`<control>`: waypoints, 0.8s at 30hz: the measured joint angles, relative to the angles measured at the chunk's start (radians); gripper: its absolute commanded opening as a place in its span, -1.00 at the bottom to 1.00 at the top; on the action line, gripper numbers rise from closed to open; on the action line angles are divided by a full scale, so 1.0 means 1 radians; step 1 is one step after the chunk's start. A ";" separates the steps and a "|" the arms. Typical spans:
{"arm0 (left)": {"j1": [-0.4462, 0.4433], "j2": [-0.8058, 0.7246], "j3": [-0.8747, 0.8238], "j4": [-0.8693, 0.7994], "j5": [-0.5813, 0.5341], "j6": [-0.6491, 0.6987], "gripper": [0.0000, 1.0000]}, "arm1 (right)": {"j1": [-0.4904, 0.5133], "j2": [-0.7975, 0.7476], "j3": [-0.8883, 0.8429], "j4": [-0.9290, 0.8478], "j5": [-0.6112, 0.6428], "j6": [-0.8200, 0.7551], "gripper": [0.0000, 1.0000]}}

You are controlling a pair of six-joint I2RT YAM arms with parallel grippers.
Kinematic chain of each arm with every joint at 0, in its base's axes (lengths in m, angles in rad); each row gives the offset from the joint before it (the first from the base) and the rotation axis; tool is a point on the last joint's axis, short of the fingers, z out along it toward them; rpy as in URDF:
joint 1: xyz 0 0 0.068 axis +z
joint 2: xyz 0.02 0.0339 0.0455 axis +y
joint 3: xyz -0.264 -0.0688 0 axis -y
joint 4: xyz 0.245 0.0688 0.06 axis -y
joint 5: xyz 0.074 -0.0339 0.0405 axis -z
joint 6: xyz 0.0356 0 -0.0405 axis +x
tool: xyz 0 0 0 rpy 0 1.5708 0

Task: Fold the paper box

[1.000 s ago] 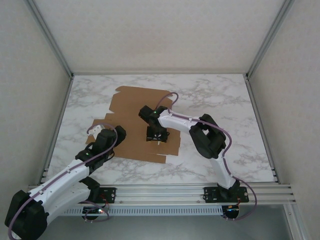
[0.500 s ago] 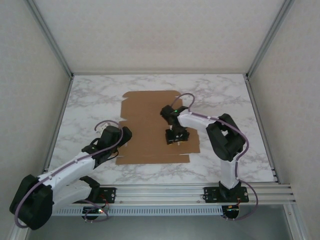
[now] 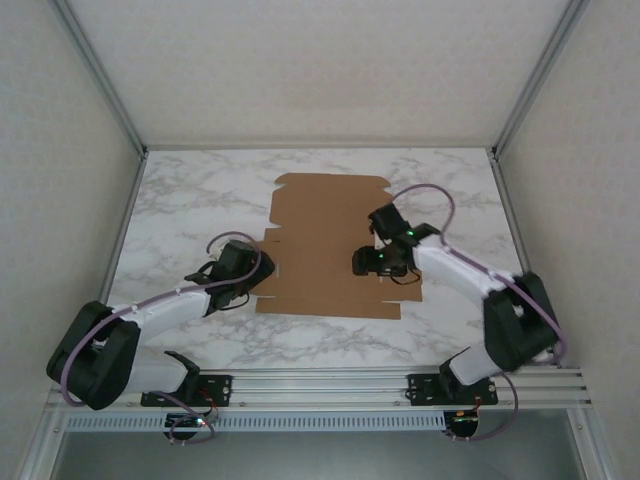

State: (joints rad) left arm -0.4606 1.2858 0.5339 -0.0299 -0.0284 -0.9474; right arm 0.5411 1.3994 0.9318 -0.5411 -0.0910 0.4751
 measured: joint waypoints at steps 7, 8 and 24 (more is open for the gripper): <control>0.027 -0.014 0.012 0.059 0.016 0.008 0.35 | -0.035 -0.307 -0.161 0.055 -0.037 0.126 0.61; 0.027 0.000 0.015 0.071 0.018 0.008 0.31 | -0.042 -0.330 -0.167 0.049 -0.033 0.139 0.62; 0.066 0.187 -0.014 0.243 0.056 -0.027 0.09 | -0.306 -0.639 -0.651 0.140 -0.171 0.510 0.86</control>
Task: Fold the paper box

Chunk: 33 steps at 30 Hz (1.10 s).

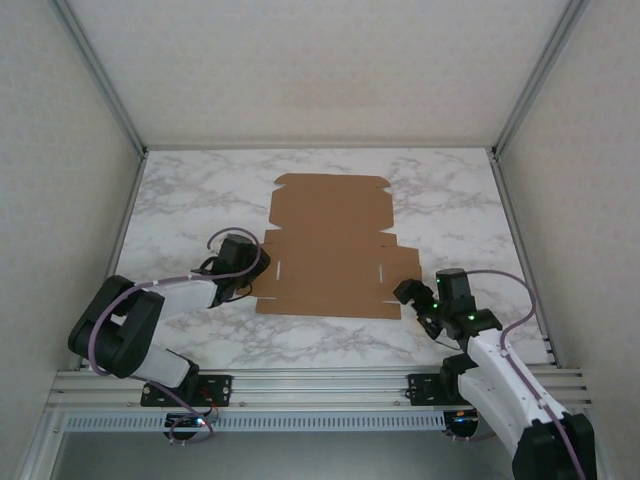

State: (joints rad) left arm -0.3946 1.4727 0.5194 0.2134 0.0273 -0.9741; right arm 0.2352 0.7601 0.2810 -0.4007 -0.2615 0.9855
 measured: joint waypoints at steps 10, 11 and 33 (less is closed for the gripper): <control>0.000 0.010 -0.004 0.023 -0.011 0.002 0.04 | -0.058 0.078 0.001 0.054 -0.039 0.107 0.81; 0.000 0.010 -0.004 0.023 -0.012 0.002 0.04 | -0.062 0.087 0.002 0.060 -0.043 0.116 0.79; 0.000 0.014 -0.004 0.025 -0.042 0.013 0.05 | -0.081 -0.070 -0.051 0.190 -0.117 0.145 0.24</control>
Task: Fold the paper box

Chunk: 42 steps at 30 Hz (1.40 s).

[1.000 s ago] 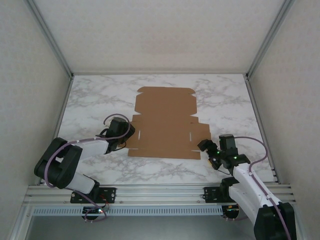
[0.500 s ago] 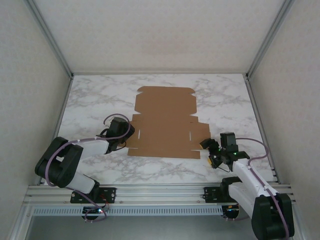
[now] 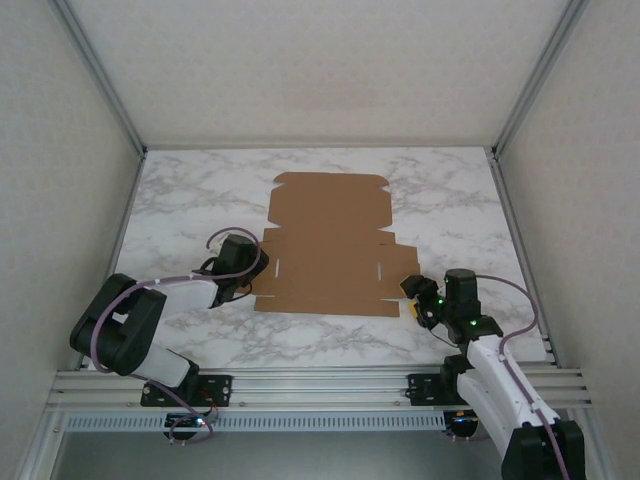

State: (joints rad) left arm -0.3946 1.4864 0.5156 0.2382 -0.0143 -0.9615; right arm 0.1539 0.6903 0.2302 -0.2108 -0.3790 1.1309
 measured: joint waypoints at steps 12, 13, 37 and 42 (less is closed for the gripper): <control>0.000 0.000 0.000 -0.002 -0.004 0.000 0.07 | -0.008 0.073 -0.055 0.183 -0.038 0.042 0.21; 0.000 0.000 0.000 -0.003 -0.004 0.000 0.07 | -0.008 0.088 -0.055 0.199 -0.038 0.045 0.20; 0.000 0.000 0.006 -0.014 -0.012 0.013 0.09 | -0.008 0.288 -0.058 0.346 -0.040 0.053 0.18; 0.000 0.000 0.006 -0.015 -0.012 0.015 0.09 | -0.008 0.321 -0.047 0.353 -0.041 0.067 0.17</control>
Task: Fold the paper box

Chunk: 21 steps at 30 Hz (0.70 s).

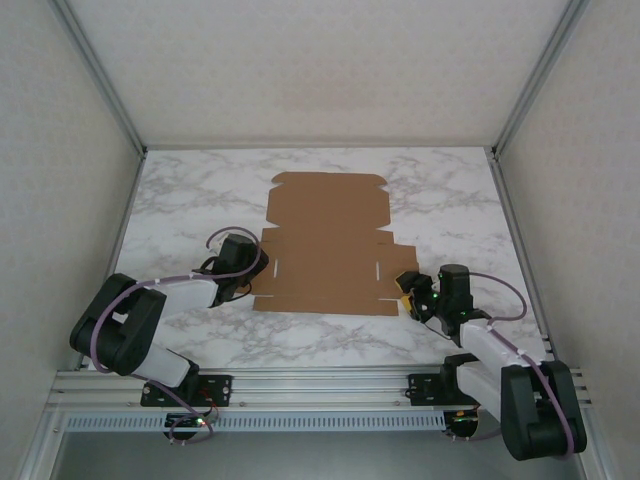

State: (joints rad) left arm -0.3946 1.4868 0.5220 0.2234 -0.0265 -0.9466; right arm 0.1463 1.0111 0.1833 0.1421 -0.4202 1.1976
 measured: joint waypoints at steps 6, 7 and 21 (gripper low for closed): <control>0.000 0.000 0.002 -0.004 0.000 0.000 0.09 | -0.001 -0.098 0.000 -0.068 0.008 -0.001 0.16; 0.000 0.001 0.002 -0.004 0.000 0.000 0.09 | -0.001 -0.137 0.000 -0.092 0.009 -0.003 0.17; 0.000 0.002 0.003 -0.004 0.000 0.000 0.09 | -0.001 -0.113 -0.013 -0.113 0.002 0.001 0.18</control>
State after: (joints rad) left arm -0.3946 1.4887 0.5247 0.2195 -0.0269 -0.9463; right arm 0.1452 0.8978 0.1699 0.0296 -0.4179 1.1988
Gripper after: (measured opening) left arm 0.543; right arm 0.589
